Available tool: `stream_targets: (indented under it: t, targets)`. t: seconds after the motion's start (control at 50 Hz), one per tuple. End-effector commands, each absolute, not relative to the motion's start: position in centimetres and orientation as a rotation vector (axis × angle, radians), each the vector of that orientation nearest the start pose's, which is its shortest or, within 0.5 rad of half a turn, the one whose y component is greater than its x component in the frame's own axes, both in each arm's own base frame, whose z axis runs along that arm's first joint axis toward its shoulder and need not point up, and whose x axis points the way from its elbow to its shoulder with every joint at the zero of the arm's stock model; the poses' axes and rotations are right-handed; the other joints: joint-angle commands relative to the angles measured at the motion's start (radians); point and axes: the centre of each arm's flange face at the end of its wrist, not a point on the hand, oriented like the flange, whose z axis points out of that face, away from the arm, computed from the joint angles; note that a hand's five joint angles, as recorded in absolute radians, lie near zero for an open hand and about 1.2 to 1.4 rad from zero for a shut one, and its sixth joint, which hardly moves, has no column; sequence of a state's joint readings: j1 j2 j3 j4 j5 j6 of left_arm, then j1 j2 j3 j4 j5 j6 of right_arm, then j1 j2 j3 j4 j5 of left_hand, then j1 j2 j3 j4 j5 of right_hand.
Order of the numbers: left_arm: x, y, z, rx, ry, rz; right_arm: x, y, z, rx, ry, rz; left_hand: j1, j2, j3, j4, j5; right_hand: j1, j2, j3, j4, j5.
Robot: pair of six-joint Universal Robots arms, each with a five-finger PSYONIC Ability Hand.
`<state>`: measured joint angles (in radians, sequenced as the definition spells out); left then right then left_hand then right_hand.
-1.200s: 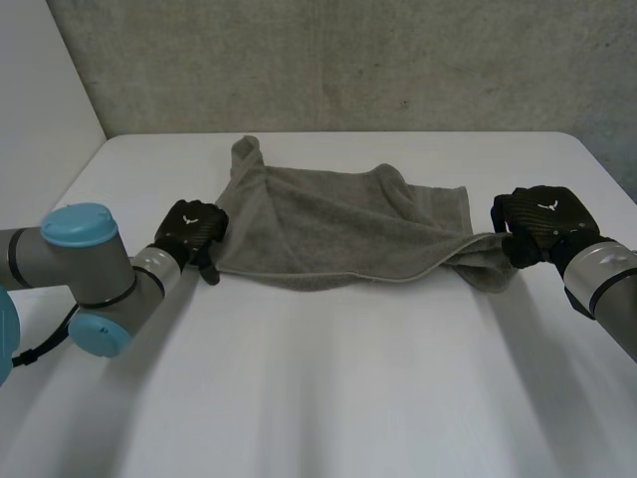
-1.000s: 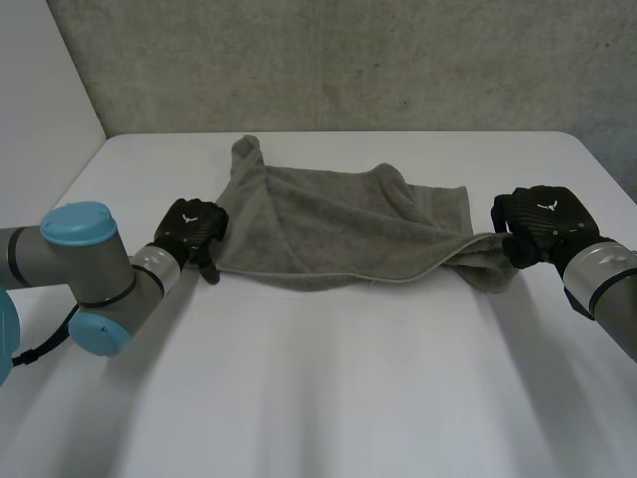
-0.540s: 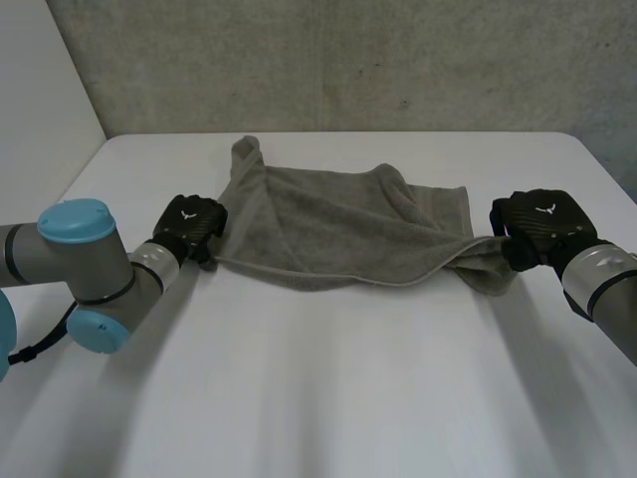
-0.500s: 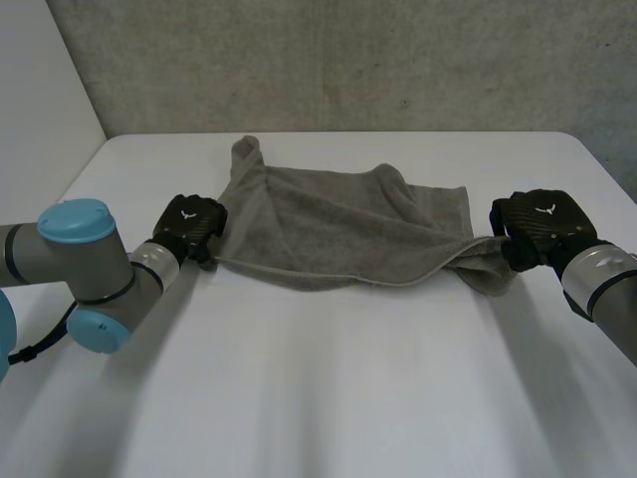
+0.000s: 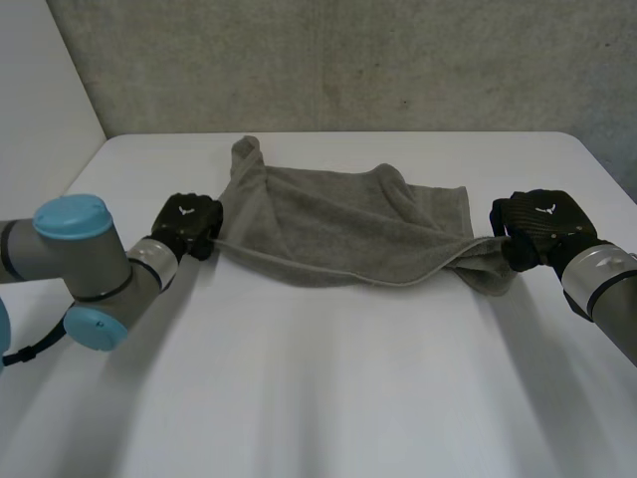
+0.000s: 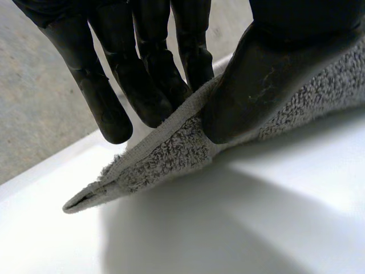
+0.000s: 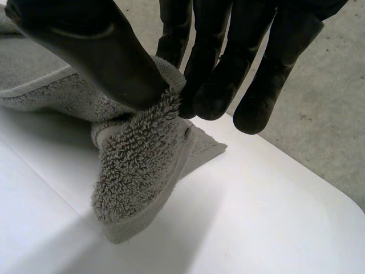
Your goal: Fold the towel.
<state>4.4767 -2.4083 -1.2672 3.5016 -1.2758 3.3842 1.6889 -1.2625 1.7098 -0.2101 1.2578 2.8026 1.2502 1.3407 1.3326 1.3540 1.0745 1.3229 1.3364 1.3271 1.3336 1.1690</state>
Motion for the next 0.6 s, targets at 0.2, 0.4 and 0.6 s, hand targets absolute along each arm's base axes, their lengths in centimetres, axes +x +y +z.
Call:
stream_targets:
  t: [0.2, 0.4, 0.6]
  targets:
    - [-23.7, -38.3, 19.7, 0.748, 2.289, -2.382, 19.6, -31.3, 24.8, -0.820, 2.114, -2.058, 0.146, 0.056, 0.064, 0.042, 0.147, 0.073, 0.060, 0.069, 0.063, 0.053]
    - [-22.0, -35.3, 26.6, 0.684, 2.126, -2.527, 19.9, -29.0, 33.0, -0.876, 1.993, -2.198, 0.146, 0.056, 0.064, 0.042, 0.147, 0.073, 0.060, 0.069, 0.063, 0.053]
    - [-21.2, -32.9, 32.7, 0.554, 2.024, -2.773, 20.0, -27.8, 39.9, -0.888, 1.835, -2.355, 0.146, 0.056, 0.064, 0.042, 0.147, 0.073, 0.060, 0.069, 0.063, 0.053]
